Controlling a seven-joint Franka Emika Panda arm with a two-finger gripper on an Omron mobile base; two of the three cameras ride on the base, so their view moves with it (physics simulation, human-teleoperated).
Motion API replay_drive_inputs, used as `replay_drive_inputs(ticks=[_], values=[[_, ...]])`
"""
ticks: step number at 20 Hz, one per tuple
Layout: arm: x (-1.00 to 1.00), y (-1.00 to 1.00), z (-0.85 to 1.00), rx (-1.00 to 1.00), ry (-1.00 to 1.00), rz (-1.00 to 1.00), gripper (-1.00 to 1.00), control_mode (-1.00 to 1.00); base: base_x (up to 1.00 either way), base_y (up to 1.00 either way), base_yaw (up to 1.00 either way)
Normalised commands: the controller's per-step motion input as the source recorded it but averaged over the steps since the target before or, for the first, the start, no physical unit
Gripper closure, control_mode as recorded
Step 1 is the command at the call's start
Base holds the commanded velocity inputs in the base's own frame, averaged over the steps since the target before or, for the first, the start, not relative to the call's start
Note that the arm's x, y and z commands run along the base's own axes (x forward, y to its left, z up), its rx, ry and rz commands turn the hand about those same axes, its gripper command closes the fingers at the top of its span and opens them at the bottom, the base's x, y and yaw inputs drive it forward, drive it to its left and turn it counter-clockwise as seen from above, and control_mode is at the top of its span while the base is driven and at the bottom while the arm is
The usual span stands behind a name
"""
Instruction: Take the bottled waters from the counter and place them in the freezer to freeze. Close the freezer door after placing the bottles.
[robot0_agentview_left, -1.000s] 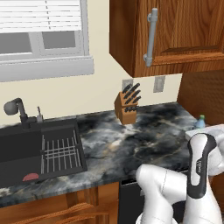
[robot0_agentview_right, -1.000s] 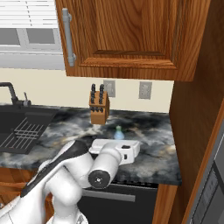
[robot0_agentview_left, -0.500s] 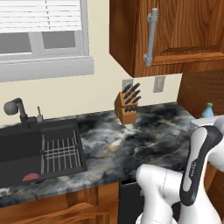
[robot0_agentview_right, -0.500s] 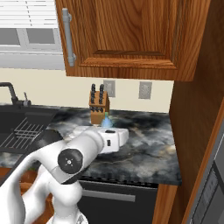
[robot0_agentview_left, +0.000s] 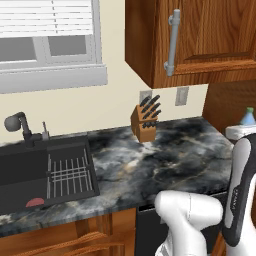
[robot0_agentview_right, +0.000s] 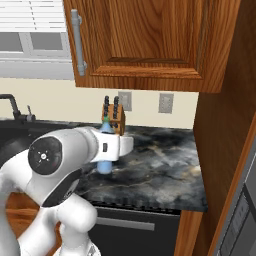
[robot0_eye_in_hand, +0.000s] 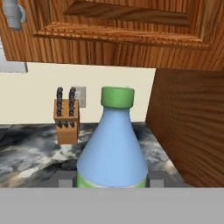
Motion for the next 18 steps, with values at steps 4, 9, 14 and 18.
replay_drive_inputs(ticks=[4,9,14,18], values=[[-0.38,0.56,0.0,0.04,0.0,-0.14,1.0,-1.0,0.0,0.0,0.0],[-0.12,0.76,0.0,0.01,-0.03,-0.11,1.0,-1.0,0.0,0.0,0.0],[0.0,0.62,0.0,0.0,-0.07,-0.1,1.0,-1.0,0.0,0.0,0.0],[0.0,0.46,-0.08,0.0,-0.14,-0.04,1.0,-1.0,0.0,0.0,0.0]])
